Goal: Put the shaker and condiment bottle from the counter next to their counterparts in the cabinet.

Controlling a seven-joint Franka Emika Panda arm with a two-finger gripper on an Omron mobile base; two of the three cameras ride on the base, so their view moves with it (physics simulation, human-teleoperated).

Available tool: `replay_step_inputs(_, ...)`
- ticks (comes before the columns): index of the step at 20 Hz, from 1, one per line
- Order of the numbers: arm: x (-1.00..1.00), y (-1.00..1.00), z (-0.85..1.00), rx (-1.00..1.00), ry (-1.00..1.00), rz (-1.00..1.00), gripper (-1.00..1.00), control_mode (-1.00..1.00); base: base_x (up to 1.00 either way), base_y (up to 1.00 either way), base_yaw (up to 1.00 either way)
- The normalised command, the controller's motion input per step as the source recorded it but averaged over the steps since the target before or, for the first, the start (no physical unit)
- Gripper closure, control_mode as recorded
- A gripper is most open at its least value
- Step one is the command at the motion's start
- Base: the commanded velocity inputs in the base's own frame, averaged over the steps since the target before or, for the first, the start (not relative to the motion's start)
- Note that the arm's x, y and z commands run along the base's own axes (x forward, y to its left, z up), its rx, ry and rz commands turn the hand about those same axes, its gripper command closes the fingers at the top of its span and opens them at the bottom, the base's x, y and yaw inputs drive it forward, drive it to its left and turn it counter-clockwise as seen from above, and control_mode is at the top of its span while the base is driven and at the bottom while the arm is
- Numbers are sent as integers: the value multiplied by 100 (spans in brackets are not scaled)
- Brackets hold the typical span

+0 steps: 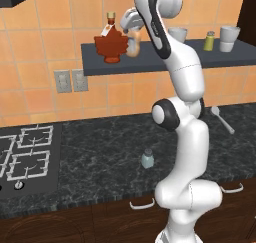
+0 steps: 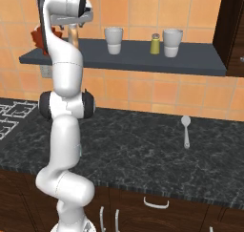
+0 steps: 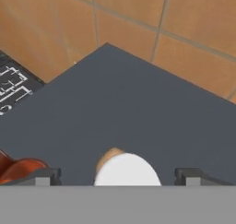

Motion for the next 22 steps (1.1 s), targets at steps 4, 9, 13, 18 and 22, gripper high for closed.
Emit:
replay_step_inputs(4, 0, 0, 29, 0, 0, 0, -100, -100, 0, 0, 0)
replay_step_inputs(9, 0, 0, 28, 0, 0, 0, -100, -100, 0, 0, 0)
replay_step_inputs(13, 0, 0, 29, 0, 0, 0, -100, -100, 0, 0, 0)
replay_step_inputs(18, 0, 0, 34, 0, 0, 0, -100, -100, 0, 0, 0)
replay_step_inputs(22, -3, -7, 44, 3, 0, 0, -100, -100, 0, 0, 0)
